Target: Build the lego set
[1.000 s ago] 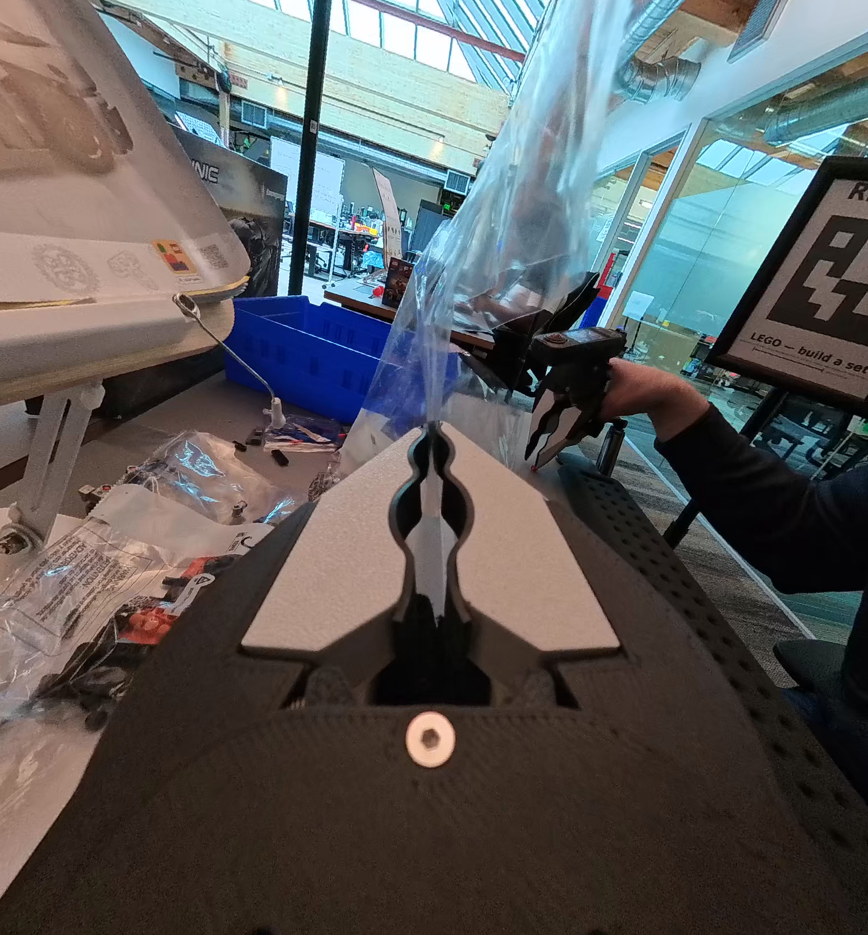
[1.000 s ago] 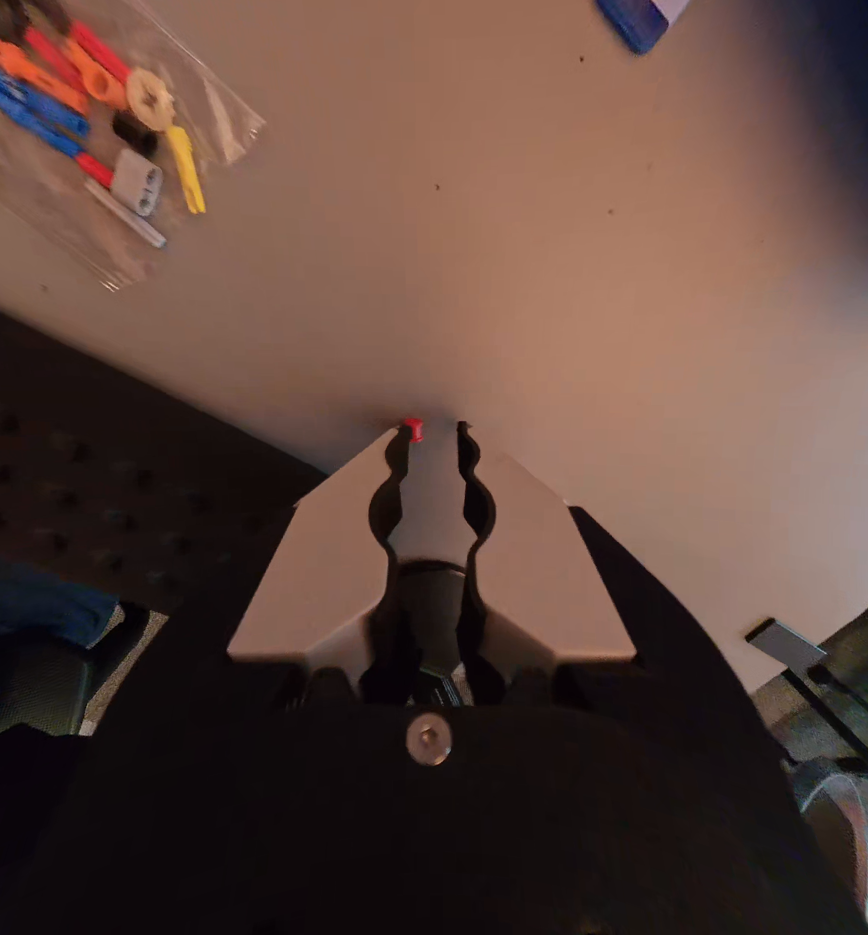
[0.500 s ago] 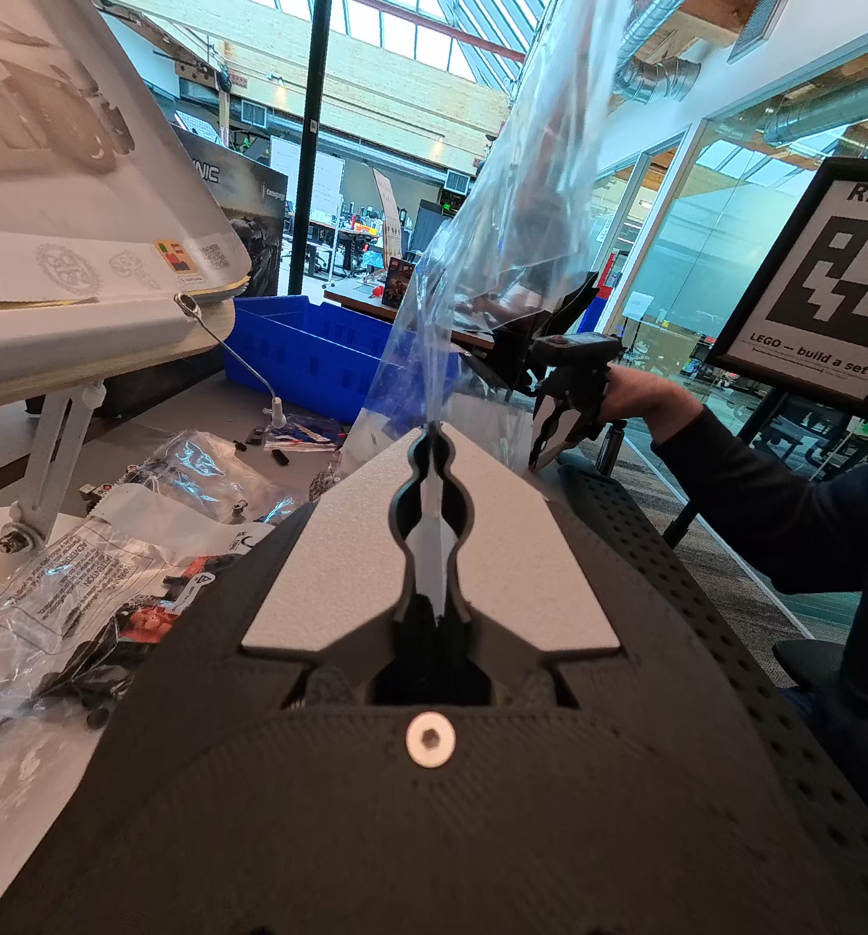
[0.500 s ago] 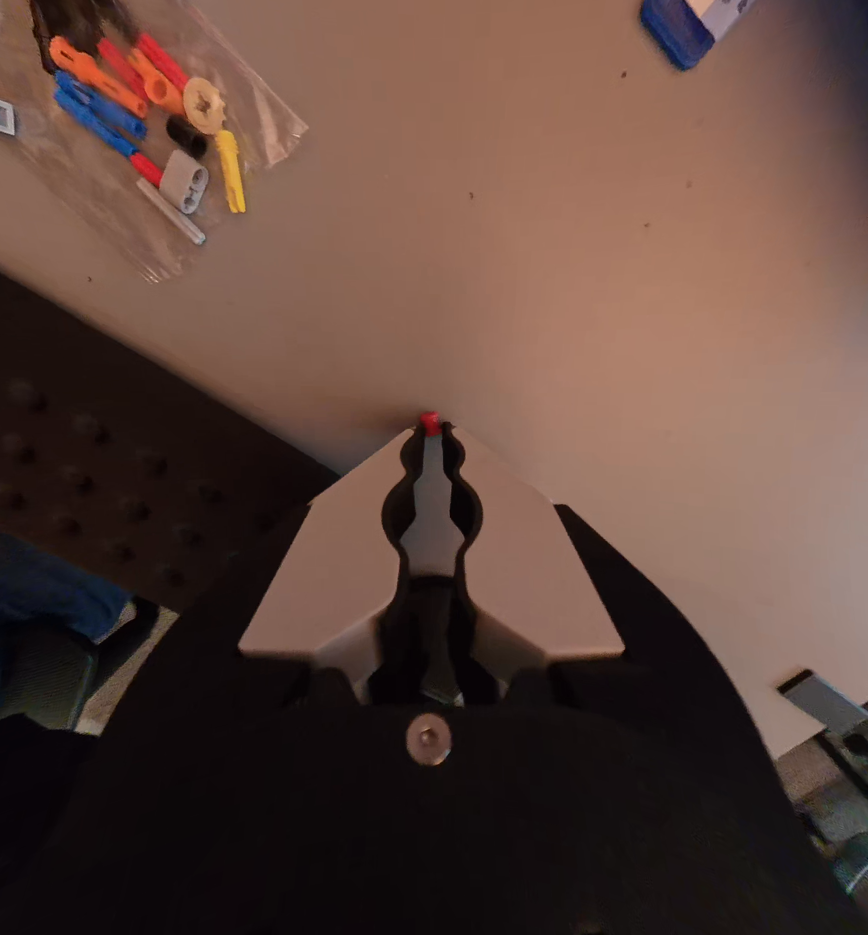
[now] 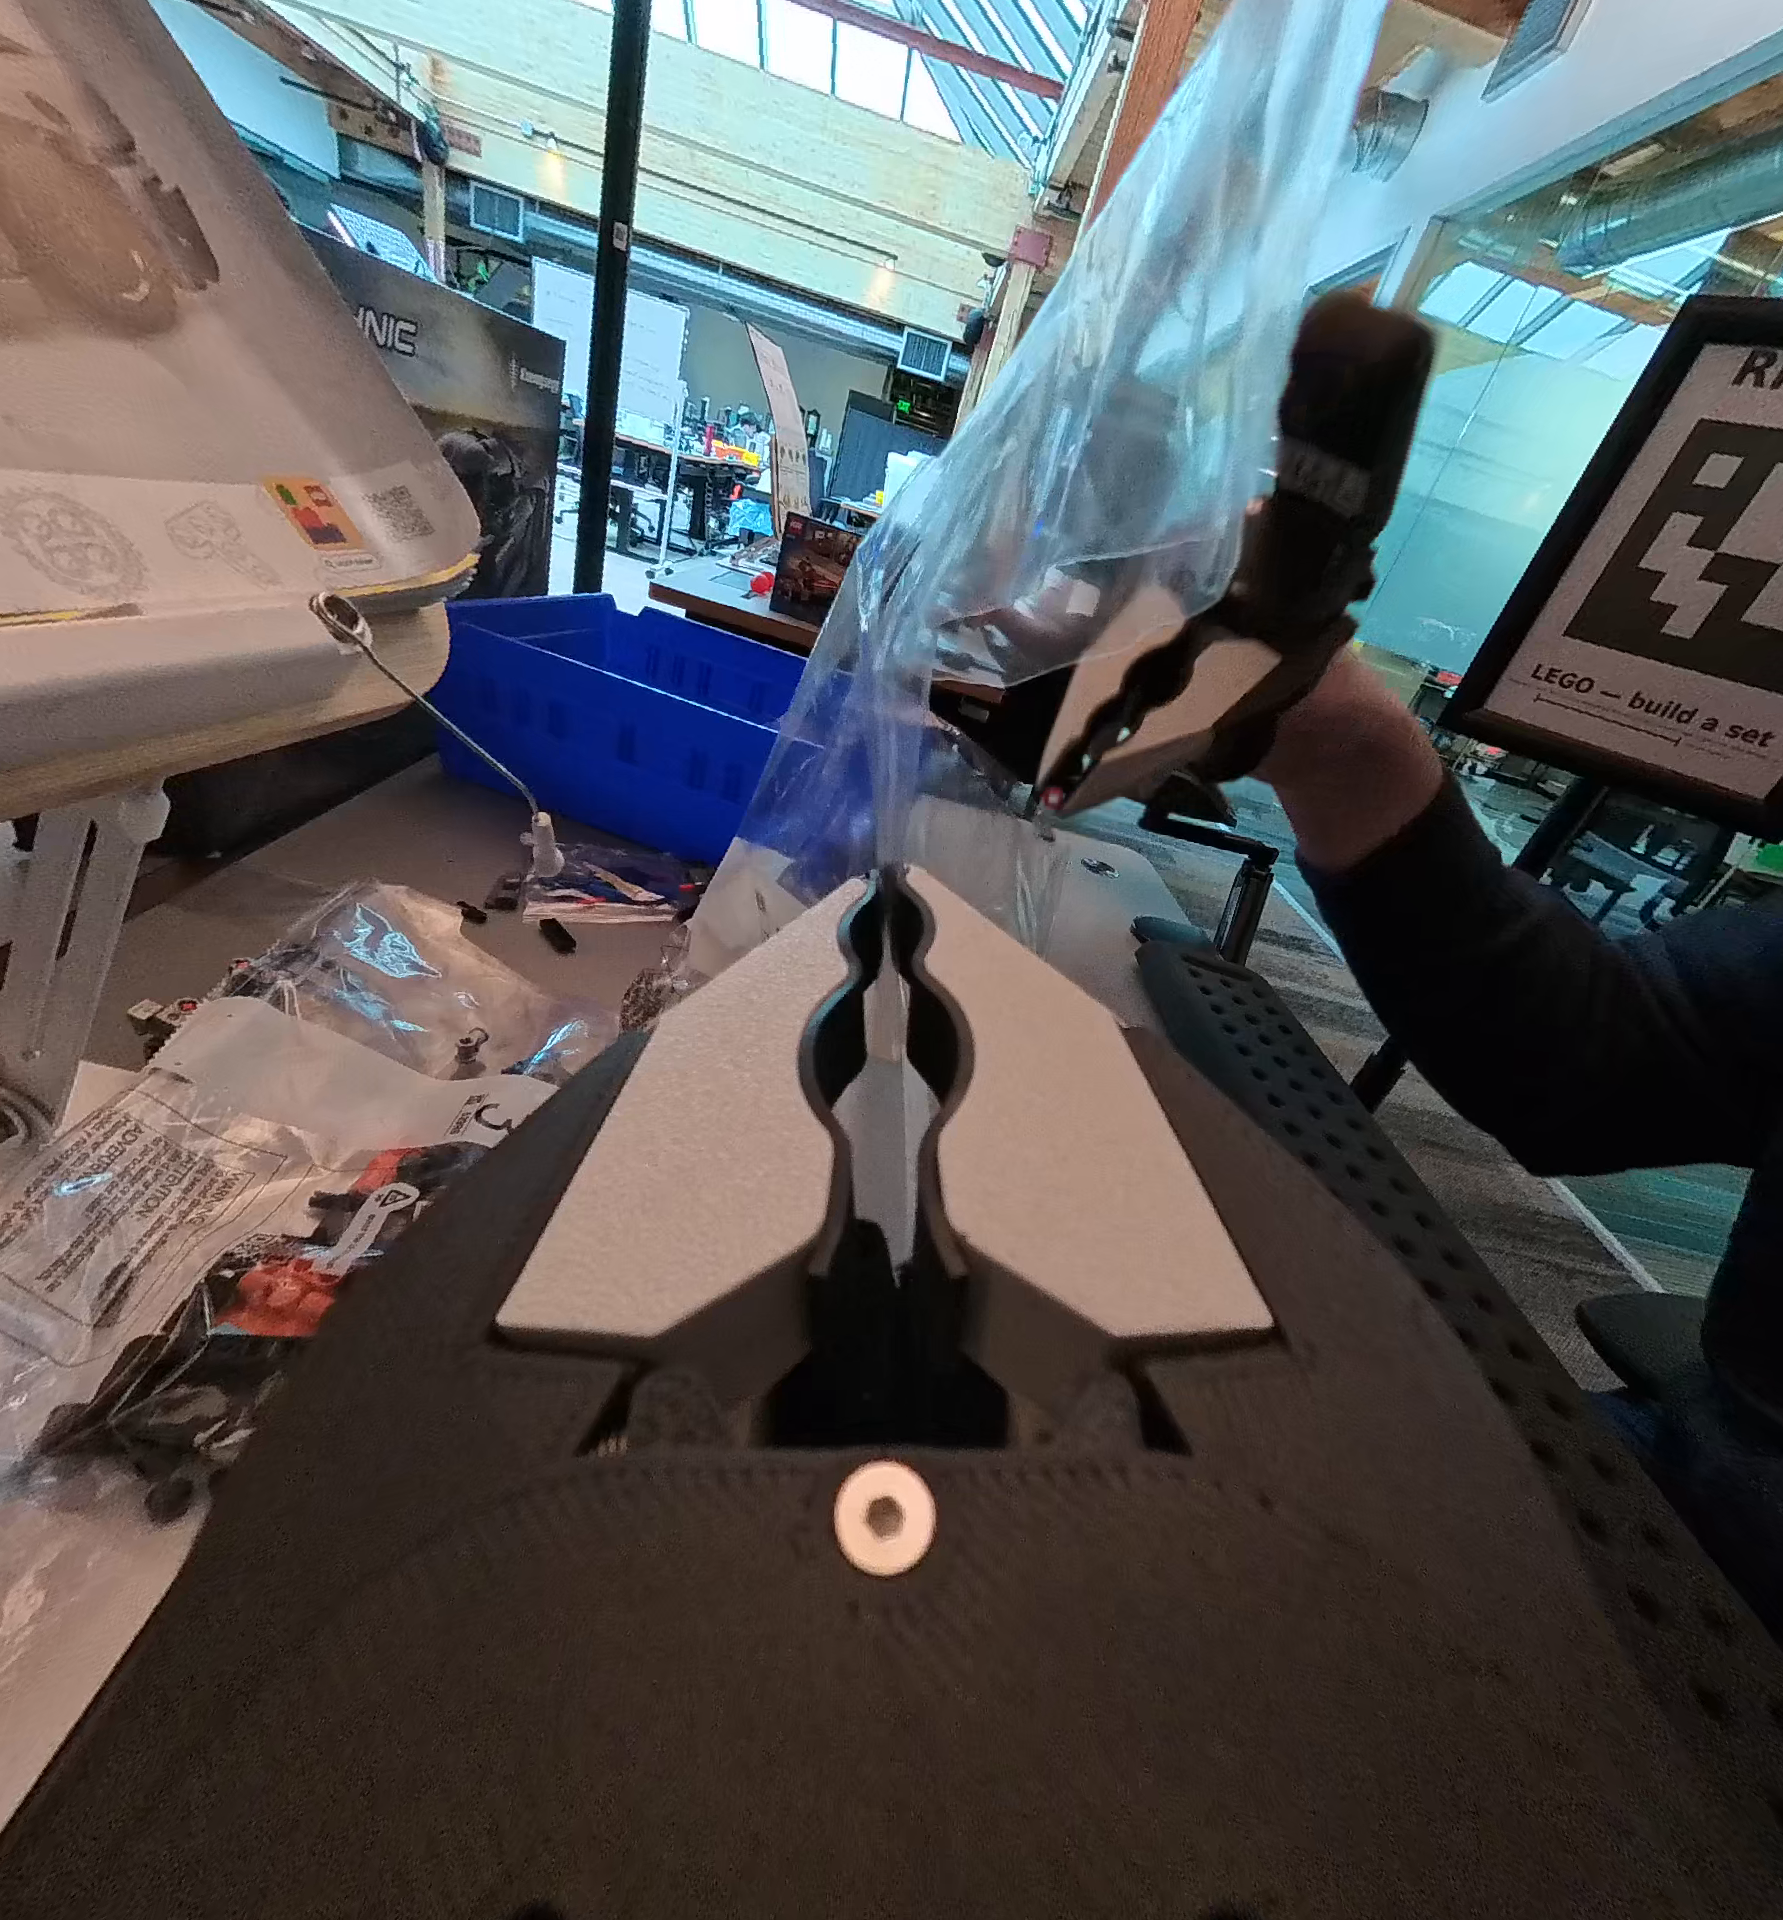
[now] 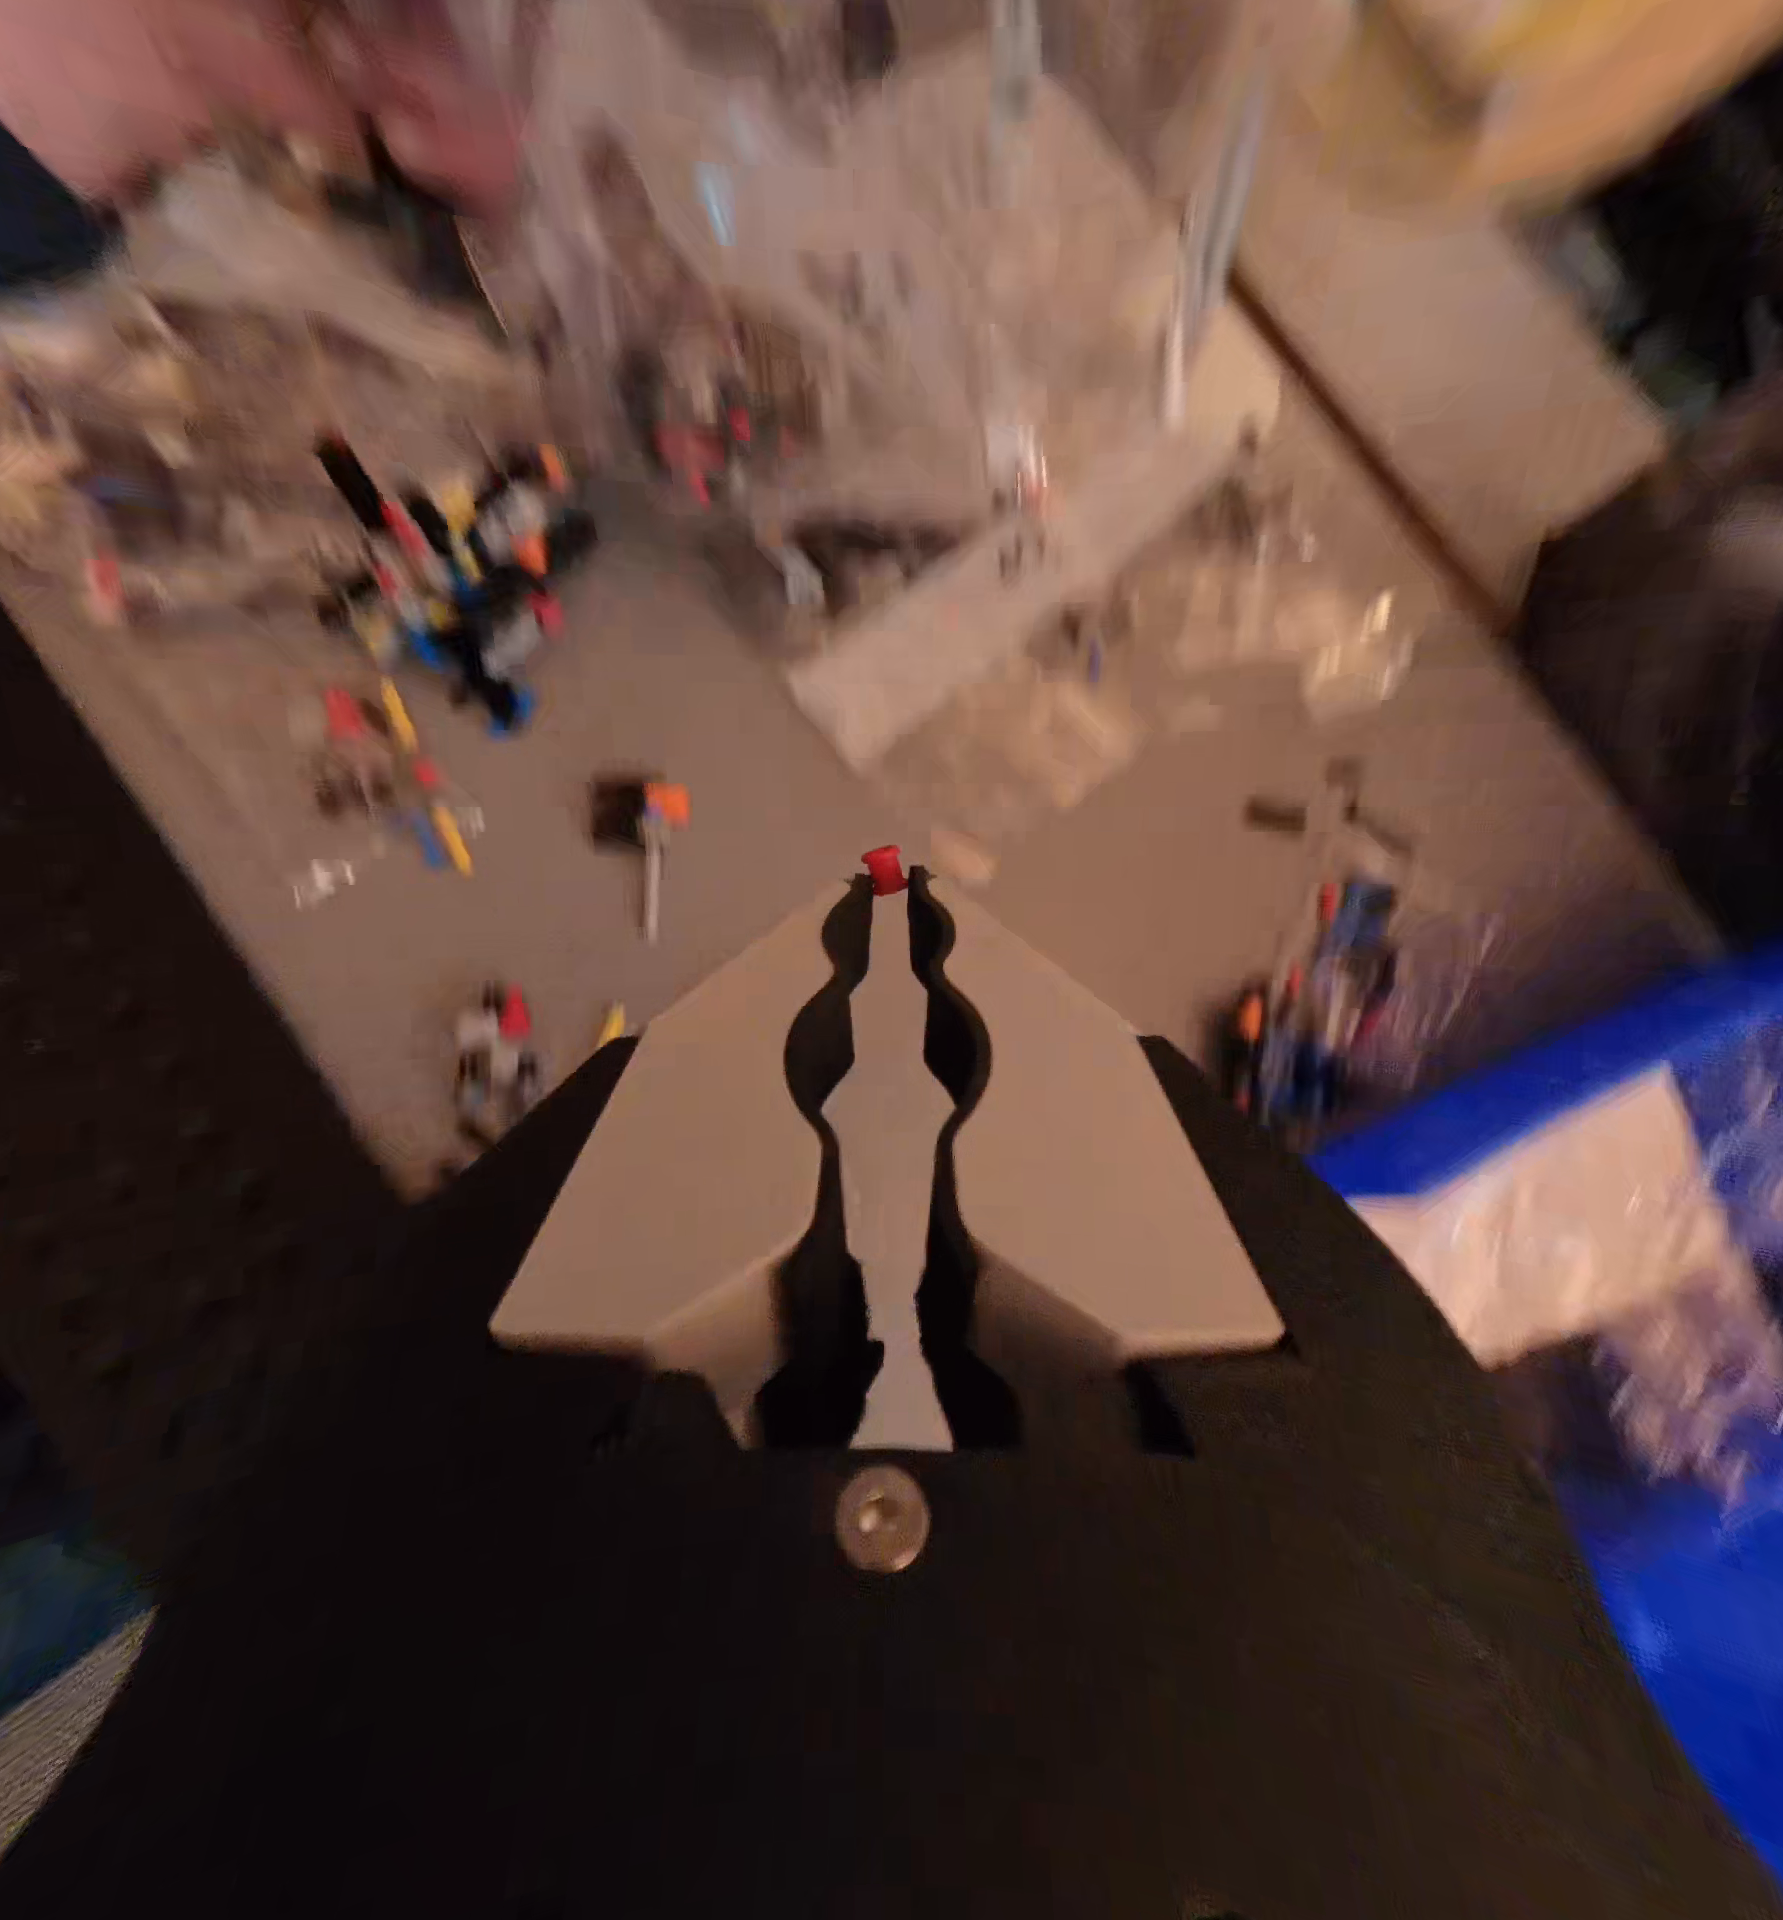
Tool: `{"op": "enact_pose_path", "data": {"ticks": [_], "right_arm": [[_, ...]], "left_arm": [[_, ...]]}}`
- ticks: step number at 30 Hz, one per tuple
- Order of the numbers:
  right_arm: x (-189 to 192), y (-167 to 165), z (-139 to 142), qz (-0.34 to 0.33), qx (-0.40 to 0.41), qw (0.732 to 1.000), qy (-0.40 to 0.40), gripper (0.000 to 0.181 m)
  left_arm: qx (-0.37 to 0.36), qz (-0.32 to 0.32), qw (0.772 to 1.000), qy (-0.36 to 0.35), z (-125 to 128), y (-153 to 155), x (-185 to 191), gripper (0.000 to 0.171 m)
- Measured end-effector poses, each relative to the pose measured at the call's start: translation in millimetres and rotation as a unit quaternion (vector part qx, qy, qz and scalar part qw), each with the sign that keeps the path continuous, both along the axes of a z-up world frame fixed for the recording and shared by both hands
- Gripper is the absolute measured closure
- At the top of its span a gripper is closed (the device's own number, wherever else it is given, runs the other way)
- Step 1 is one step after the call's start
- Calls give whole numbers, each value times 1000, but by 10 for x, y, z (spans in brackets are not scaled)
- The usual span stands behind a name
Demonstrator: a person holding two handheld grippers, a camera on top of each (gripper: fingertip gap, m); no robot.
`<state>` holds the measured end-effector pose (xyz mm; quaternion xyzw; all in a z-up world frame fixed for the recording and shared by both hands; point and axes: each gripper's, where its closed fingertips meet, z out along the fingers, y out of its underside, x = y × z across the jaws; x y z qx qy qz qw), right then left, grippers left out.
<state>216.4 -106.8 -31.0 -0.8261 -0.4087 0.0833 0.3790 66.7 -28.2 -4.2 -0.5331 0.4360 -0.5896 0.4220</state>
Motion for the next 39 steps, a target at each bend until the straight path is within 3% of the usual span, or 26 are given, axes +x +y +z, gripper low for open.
{"op": "enact_pose_path", "data": {"ticks": [4, 7, 9, 11, 15, 18, 22, 25, 32, 39], "right_arm": [[-724, 388, 444, 63, 69, 995, 16, 177], [-845, 653, 483, 53, 83, 995, -14, 177], [-934, 679, 414, 67, 49, 996, 1, 176], [-920, 729, 339, 55, 30, 998, 2, 165], [-754, 626, 378, 42, 37, 998, 7, 165], [-383, 465, 405, 9, 42, 999, 1, 167], [110, 84, 74, -24, -40, 999, -4, 156], [237, -243, -278, -20, -104, 994, -11, 152], [-122, -983, -1063, 76, -209, 974, -41, 149], [-403, -1061, -1405, 90, -222, 968, -70, 147]], "left_arm": [[1, -4, 1000, 1, 0, -14, 8, 171], [2, -7, 1000, 2, 1, -21, 10, 171], [2, -8, 1000, 1, 7, -18, 7, 171], [1, -8, 1000, 1, 8, -15, 8, 171], [3, -9, 1000, 3, 5, -24, 11, 171], [3, -5, 1000, 1, 13, -13, -5, 171], [-2, -3, 1000, -2, 12, 6, -10, 171], [-2, -6, 1000, 0, -3, -10, 13, 171], [-3, -4, 1000, 0, -7, -2, 4, 171], [-2, -3, 1000, 1, -8, -4, 3, 171]]}}
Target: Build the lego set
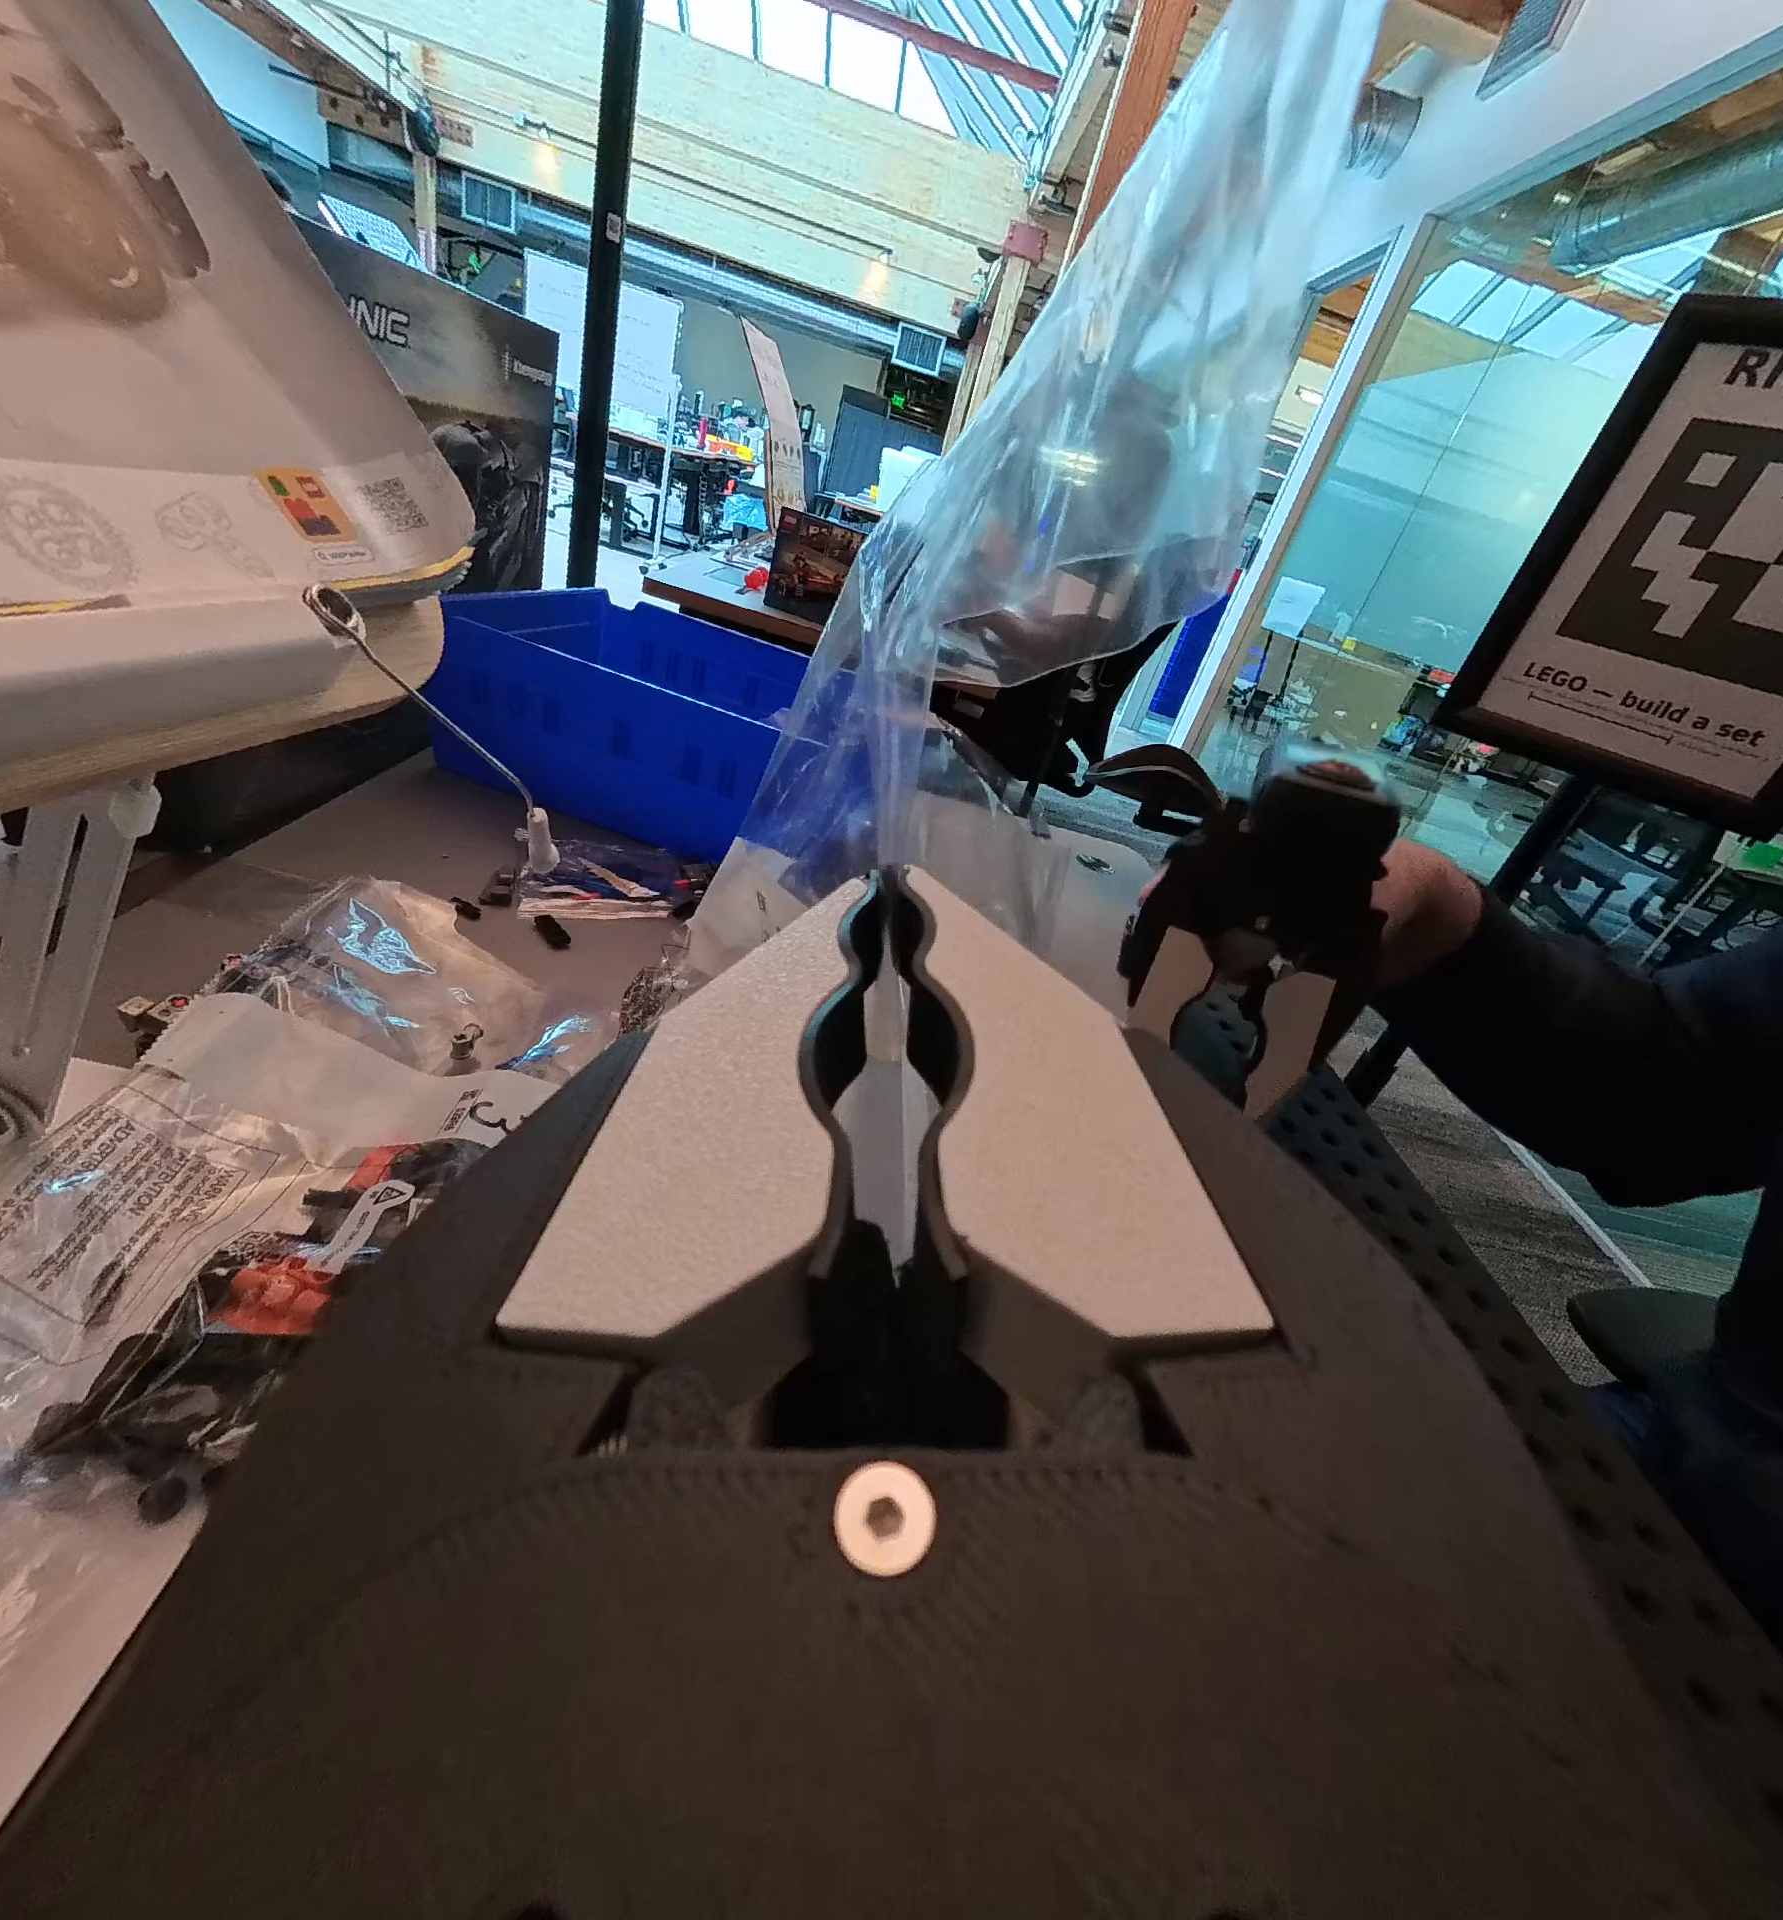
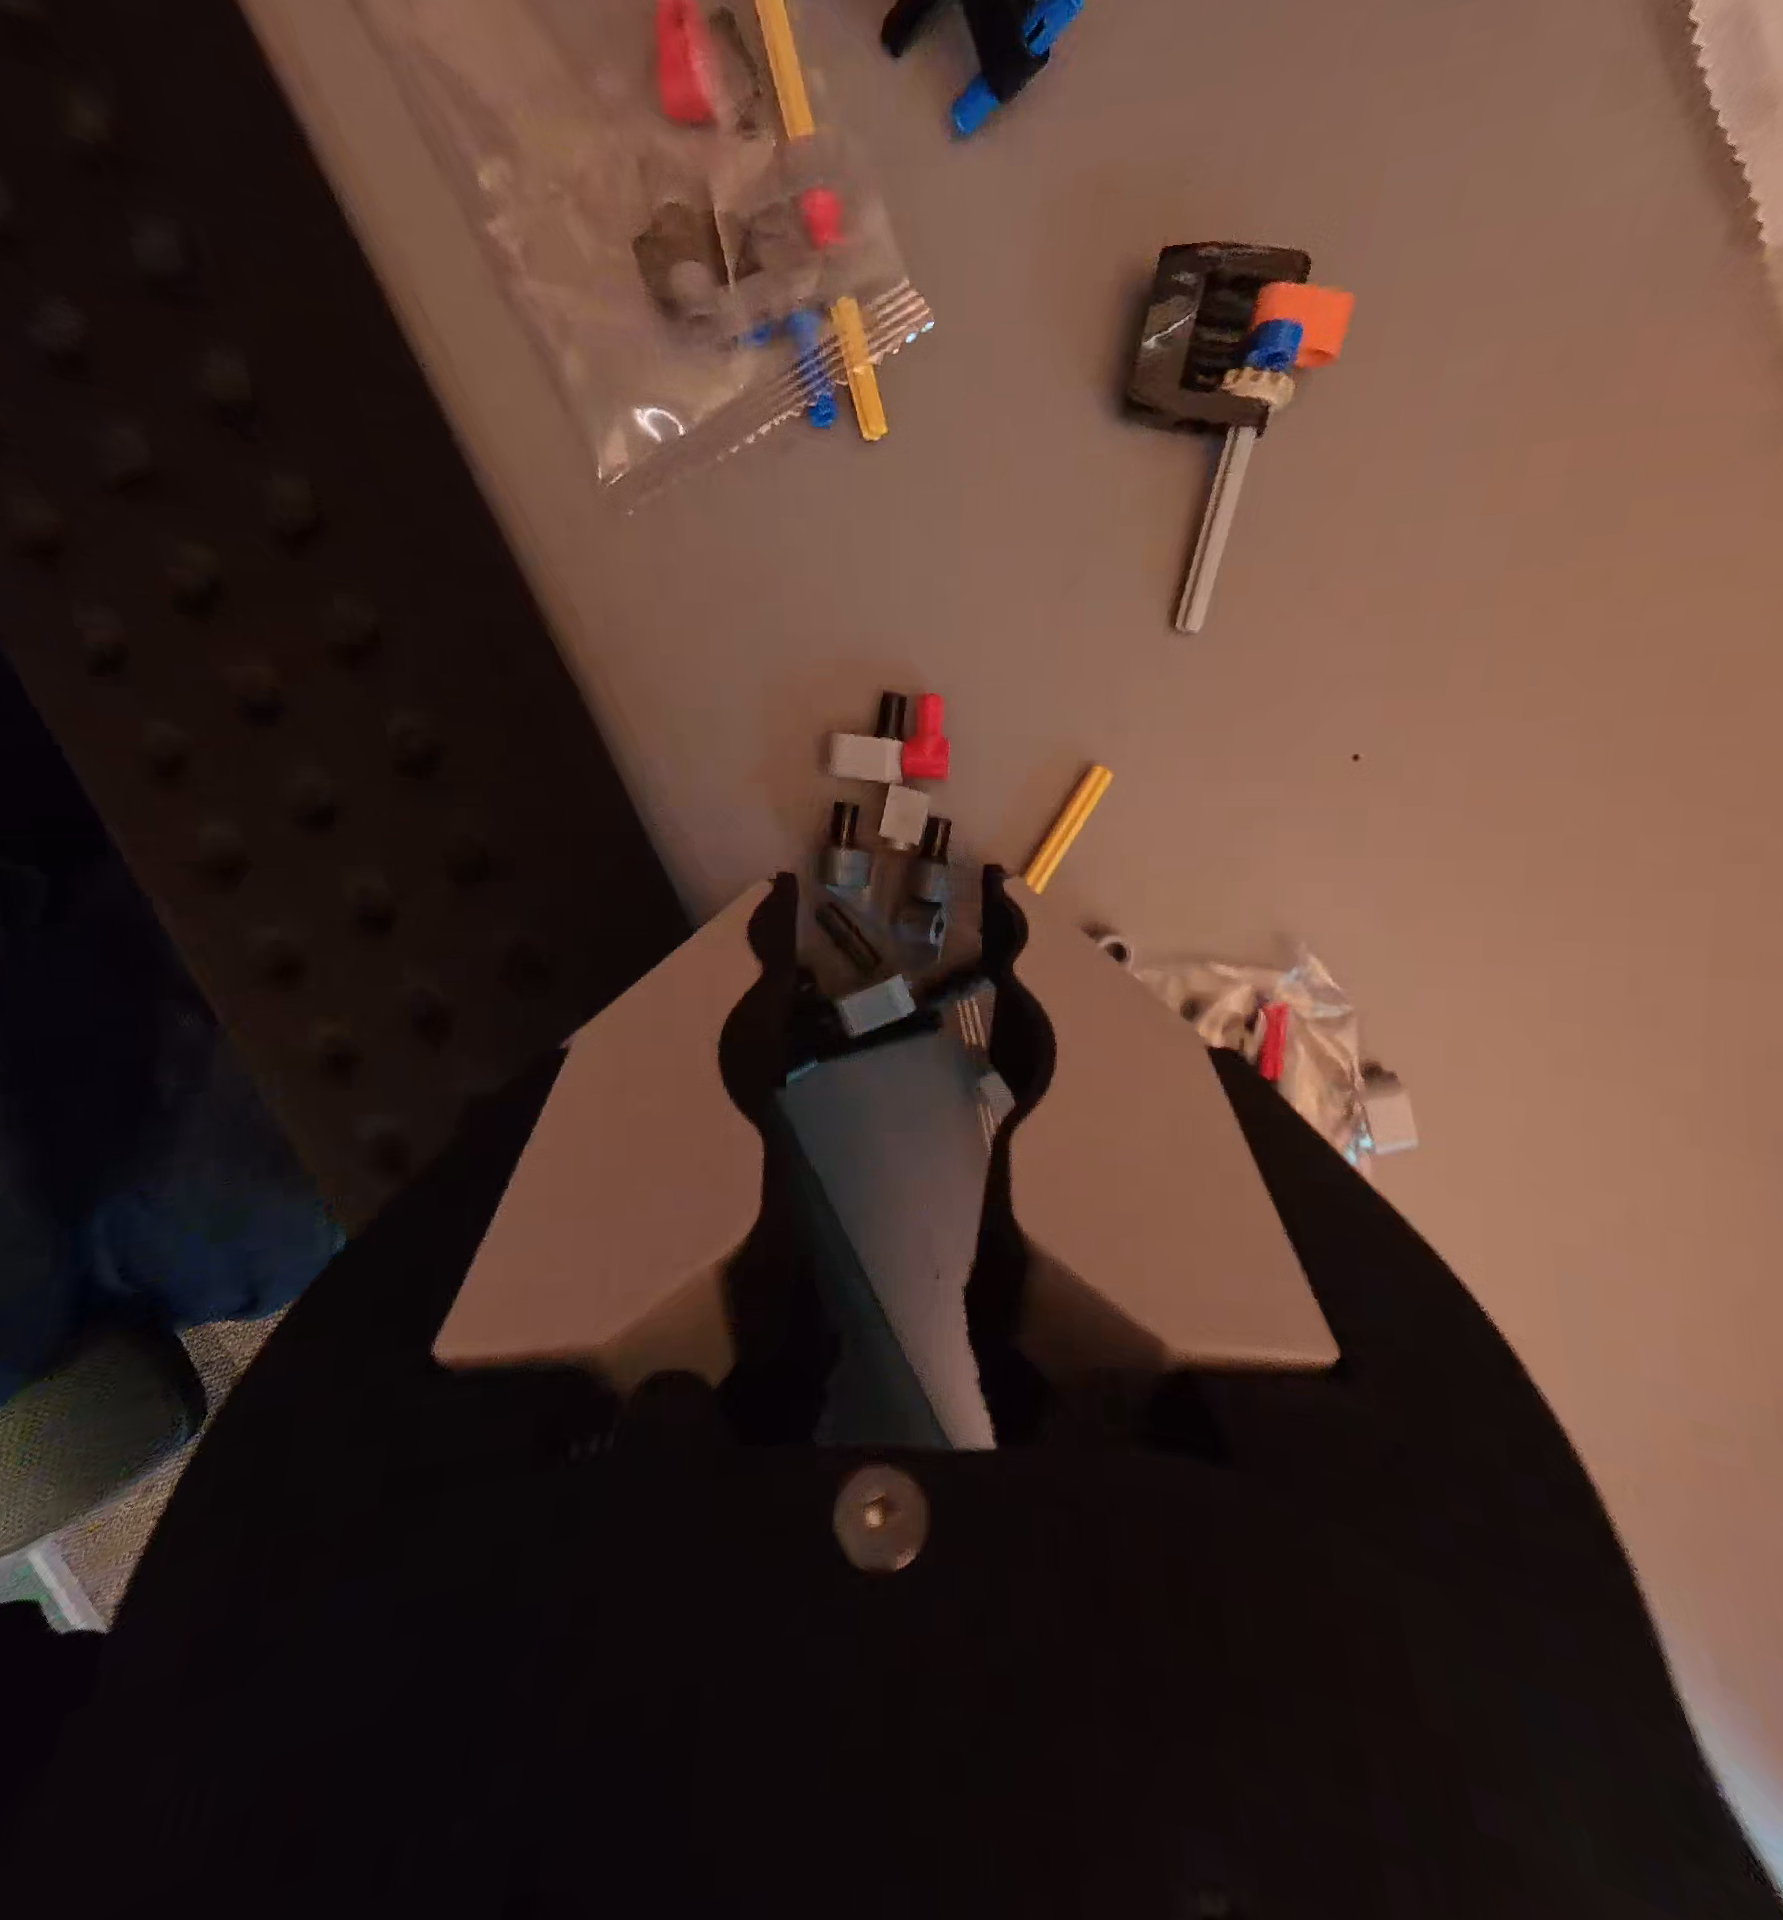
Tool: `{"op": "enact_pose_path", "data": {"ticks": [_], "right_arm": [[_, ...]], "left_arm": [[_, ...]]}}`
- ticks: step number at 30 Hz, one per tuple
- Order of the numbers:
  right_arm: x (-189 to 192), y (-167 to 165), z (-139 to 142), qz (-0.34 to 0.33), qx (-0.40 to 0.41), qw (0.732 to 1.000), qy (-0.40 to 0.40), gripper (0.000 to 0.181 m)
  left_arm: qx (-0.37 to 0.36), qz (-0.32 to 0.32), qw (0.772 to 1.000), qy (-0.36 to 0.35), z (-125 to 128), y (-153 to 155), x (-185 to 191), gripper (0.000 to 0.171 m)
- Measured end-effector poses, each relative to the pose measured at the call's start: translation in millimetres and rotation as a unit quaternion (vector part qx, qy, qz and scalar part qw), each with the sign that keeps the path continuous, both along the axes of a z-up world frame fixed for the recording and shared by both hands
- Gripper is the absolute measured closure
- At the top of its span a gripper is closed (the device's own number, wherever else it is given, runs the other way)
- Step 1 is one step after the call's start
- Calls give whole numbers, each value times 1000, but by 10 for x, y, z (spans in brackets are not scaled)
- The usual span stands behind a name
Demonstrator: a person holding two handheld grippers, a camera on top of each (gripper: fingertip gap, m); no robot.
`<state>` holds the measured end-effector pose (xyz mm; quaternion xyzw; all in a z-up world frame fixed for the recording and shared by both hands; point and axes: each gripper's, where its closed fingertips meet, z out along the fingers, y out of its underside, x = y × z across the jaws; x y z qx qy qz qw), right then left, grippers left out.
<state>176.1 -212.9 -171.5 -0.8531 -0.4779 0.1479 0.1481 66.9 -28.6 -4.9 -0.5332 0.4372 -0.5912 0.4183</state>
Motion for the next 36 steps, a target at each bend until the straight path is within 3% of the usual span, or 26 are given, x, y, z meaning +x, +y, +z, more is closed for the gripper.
{"op": "enact_pose_path", "data": {"ticks": [3, 8, 13, 17, 22, 27, 28, 31, 36], "right_arm": [[-31, 47, -59, -3, 10, 1000, -10, 158], [-21, 60, -40, -3, 15, 1000, -8, 159], [-20, 180, 177, -18, 44, 998, 27, 159], [-64, 456, 596, -40, 110, 990, 81, 158], [-316, 1030, 1496, -61, 220, 952, 202, 158], [-545, 1587, 1954, -61, 320, 926, 189, 158], [-566, 1672, 2000, -61, 334, 921, 191, 159], [-485, 1864, 1808, -81, 300, 939, 145, 155], [-387, 1742, 1848, -90, 296, 937, 161, 147]], "left_arm": [[0, 0, 1000, 0, 4, 1, -6, 171], [2, 1, 1000, 0, 11, -2, -8, 171], [2, 0, 1000, 0, 17, -11, -4, 171], [3, -1, 1000, -1, 21, -17, -4, 171], [4, -7, 1000, 2, 17, -45, 18, 171], [5, -9, 1000, 4, 15, -55, 21, 171], [5, -9, 1000, 4, 14, -53, 20, 171], [5, -10, 1000, 3, 15, -46, 16, 171], [3, -11, 1000, 3, 5, -35, 19, 171]]}}
